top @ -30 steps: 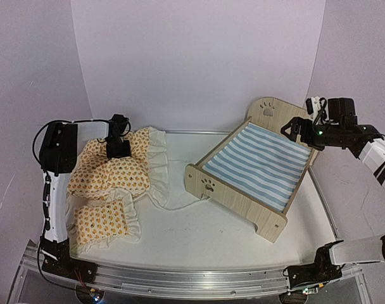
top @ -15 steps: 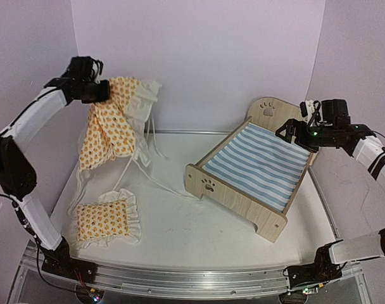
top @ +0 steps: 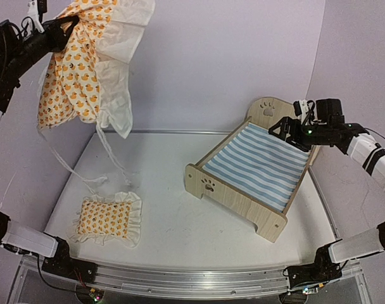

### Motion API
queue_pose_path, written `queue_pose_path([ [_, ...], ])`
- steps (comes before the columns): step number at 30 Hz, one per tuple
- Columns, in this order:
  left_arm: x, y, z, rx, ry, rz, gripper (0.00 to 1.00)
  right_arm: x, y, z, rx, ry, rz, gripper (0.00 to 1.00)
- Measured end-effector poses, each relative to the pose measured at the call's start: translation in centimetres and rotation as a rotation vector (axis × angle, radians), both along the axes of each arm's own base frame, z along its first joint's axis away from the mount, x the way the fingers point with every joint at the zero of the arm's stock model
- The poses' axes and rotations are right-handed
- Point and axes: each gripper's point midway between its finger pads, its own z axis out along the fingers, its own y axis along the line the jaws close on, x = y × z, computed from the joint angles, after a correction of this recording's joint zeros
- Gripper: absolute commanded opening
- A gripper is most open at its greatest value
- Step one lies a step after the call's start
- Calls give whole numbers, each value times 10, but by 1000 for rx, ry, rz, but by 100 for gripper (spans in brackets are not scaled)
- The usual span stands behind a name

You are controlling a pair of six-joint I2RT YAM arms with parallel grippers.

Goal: Set up the pet bed

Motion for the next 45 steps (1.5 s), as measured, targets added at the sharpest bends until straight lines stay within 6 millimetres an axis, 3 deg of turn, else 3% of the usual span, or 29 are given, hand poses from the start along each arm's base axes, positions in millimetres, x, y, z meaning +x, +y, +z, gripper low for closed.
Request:
queue_pose_path([
  [2,-2,-22,-12,40,5,-120,0,1,8,-2,12,2,27,98],
  [5,8,-65,-62,121,82,-305,0,0,22,-7,23,14,85,98],
  [6,11,-82,-89,155,124,-365,0,-1,28,-9,18,24,116,98],
  [8,16,-119,-165,242,253,-480,0,0,37,-8,11,30,159,98],
  [10,5,-148,-243,329,397,-584,0,1,46,5,14,8,207,98],
  [12,-15,-166,-302,408,500,-662,0,1,53,25,34,-35,246,98],
  [13,-29,-174,-329,451,544,-702,0,0,59,40,53,-70,273,98],
  [16,-58,-186,-361,529,565,-777,0,-1,76,65,92,-130,333,98],
  [18,-72,-190,-364,551,538,-810,0,0,100,71,121,-137,390,98],
  [20,-80,-188,-359,559,496,-816,0,2,130,62,146,-101,445,98],
  [24,-76,-184,-337,533,428,-761,0,7,174,13,174,66,480,98],
  [26,-68,-182,-328,499,420,-713,0,1,187,-13,171,152,465,98],
  [29,-53,-180,-316,440,414,-632,0,-13,196,-30,183,213,417,98],
  [32,-43,-178,-308,392,414,-579,0,-32,188,-26,232,229,312,98],
  [35,-35,-175,-303,367,411,-539,0,-37,166,5,335,188,171,98],
  [39,-29,-173,-298,354,393,-501,0,-37,156,37,542,161,70,98],
  [41,-26,-172,-294,343,379,-483,0,-36,168,37,600,185,62,98],
  [45,-23,-172,-288,318,364,-472,0,-44,217,18,647,274,105,98],
])
